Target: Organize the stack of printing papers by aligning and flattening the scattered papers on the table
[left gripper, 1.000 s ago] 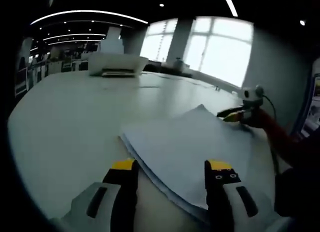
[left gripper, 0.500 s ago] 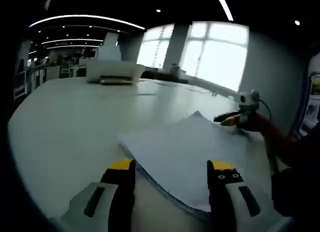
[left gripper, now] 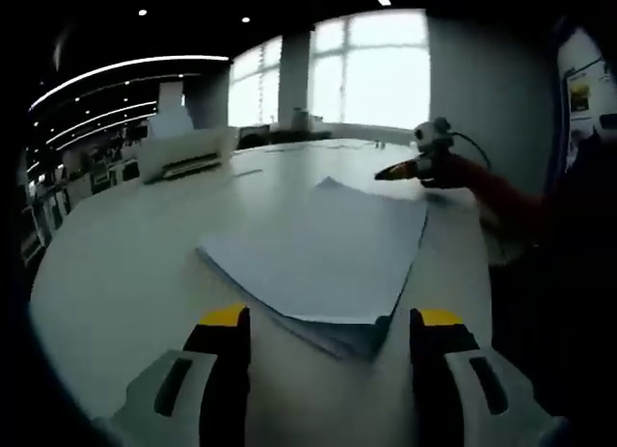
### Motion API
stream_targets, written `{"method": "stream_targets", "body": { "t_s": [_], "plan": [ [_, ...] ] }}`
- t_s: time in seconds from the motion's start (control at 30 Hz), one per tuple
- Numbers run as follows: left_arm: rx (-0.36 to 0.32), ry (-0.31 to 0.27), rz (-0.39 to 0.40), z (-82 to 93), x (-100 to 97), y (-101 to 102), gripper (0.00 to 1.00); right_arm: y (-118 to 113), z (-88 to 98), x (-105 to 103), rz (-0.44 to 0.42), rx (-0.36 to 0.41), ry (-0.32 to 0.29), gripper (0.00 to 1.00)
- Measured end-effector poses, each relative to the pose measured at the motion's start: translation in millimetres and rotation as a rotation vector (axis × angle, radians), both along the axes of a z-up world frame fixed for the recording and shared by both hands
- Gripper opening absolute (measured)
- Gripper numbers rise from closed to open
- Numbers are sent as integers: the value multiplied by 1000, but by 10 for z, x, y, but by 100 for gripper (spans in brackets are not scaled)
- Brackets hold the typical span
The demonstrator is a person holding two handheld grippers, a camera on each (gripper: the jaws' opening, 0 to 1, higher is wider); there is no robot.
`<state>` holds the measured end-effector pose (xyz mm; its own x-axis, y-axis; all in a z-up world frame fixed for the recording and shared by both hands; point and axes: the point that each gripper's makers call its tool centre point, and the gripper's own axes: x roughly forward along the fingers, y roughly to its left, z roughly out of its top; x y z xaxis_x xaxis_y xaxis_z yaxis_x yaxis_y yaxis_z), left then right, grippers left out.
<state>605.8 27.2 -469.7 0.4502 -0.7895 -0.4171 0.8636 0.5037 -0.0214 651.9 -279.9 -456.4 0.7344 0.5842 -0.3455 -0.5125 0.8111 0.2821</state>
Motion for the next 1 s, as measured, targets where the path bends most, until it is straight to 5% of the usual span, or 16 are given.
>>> {"method": "stream_targets", "body": {
  "t_s": [0.17, 0.6, 0.9, 1.0],
  "plan": [
    [24, 4, 19, -98, 112, 80, 66, -2, 17, -8, 0, 10, -4, 29],
    [11, 11, 4, -86, 46, 34, 60, -20, 39, 27, 4, 21, -8, 29],
    [-118, -6, 57, 266, 117, 61, 69, 18, 89, -48, 20, 16, -33, 32],
    [-137, -37, 82, 366, 165, 85, 74, 50, 126, -90, 21, 16, -43, 42]
  ]
}}
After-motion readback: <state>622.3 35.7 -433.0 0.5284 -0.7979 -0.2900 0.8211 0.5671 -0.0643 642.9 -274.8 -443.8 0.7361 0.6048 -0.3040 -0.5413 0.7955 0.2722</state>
